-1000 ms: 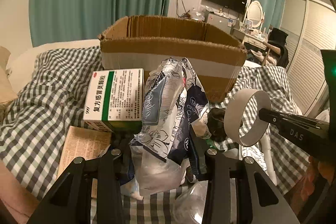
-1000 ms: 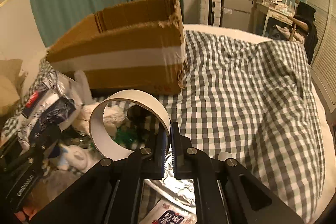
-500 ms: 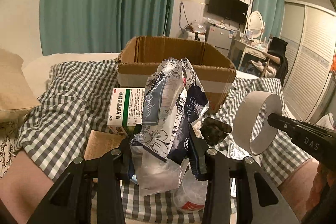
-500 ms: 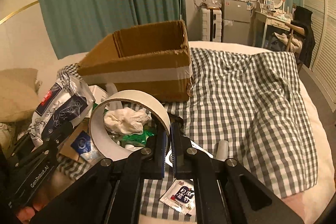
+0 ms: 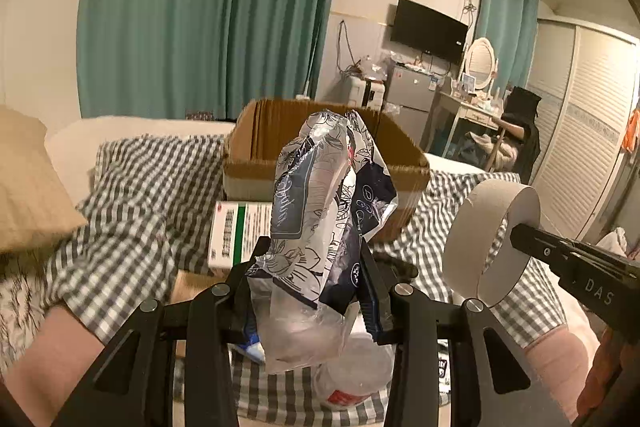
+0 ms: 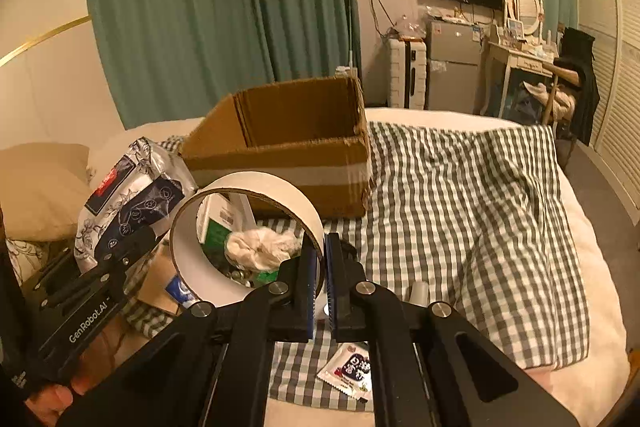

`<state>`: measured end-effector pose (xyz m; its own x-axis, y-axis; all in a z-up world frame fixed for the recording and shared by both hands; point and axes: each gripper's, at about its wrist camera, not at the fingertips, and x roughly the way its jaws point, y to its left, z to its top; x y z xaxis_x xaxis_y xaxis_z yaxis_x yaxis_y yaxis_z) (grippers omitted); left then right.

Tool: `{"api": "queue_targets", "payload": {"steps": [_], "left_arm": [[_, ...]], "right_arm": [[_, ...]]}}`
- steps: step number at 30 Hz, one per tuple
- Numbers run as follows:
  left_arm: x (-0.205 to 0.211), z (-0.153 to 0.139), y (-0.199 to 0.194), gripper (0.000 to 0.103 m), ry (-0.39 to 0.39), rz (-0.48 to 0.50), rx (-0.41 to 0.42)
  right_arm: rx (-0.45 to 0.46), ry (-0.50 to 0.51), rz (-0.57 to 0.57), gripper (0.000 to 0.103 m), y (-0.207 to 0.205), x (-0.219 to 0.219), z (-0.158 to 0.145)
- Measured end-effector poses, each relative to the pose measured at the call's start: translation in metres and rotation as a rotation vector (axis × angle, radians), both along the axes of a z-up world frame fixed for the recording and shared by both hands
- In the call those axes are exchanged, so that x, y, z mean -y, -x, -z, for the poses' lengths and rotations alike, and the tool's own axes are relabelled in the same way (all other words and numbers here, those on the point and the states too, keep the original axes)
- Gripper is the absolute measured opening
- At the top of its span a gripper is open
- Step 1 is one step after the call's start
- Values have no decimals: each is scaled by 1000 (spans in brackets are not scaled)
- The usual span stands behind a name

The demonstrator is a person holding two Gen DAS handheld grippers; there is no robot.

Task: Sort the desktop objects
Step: 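Lift the plastic bag and tape roll and carry both over the cardboard box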

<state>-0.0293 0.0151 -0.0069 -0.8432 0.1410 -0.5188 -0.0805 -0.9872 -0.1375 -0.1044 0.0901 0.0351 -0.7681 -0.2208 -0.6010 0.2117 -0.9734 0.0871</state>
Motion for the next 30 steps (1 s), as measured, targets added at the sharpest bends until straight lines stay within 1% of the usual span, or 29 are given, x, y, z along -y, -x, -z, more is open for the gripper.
{"api": "queue_targets", "payload": {"steps": [3, 7, 9, 16, 19, 23, 27, 30], "left_arm": [[5, -14, 5, 40, 2, -2, -31], [11, -30, 19, 40, -14, -5, -39], [12, -38, 26, 40, -17, -2, -45], [9, -56, 57, 40, 22, 11, -69], [13, -60, 72, 40, 30, 14, -61], [20, -56, 93, 40, 52, 4, -37], [22, -51, 112, 40, 67, 11, -18], [21, -46, 130, 40, 58, 19, 5]], "right_arm": [[-29, -6, -9, 4, 5, 3, -13], [-36, 18, -31, 4, 17, 5, -25], [-43, 13, -36, 4, 23, 9, -31], [-80, -6, -67, 4, 50, 28, -56], [-94, -19, -77, 4, 63, 33, -64], [-103, -40, -91, 4, 83, 38, -71], [-87, -58, -99, 4, 109, 44, -68], [-74, -60, -99, 4, 129, 45, -64]]}}
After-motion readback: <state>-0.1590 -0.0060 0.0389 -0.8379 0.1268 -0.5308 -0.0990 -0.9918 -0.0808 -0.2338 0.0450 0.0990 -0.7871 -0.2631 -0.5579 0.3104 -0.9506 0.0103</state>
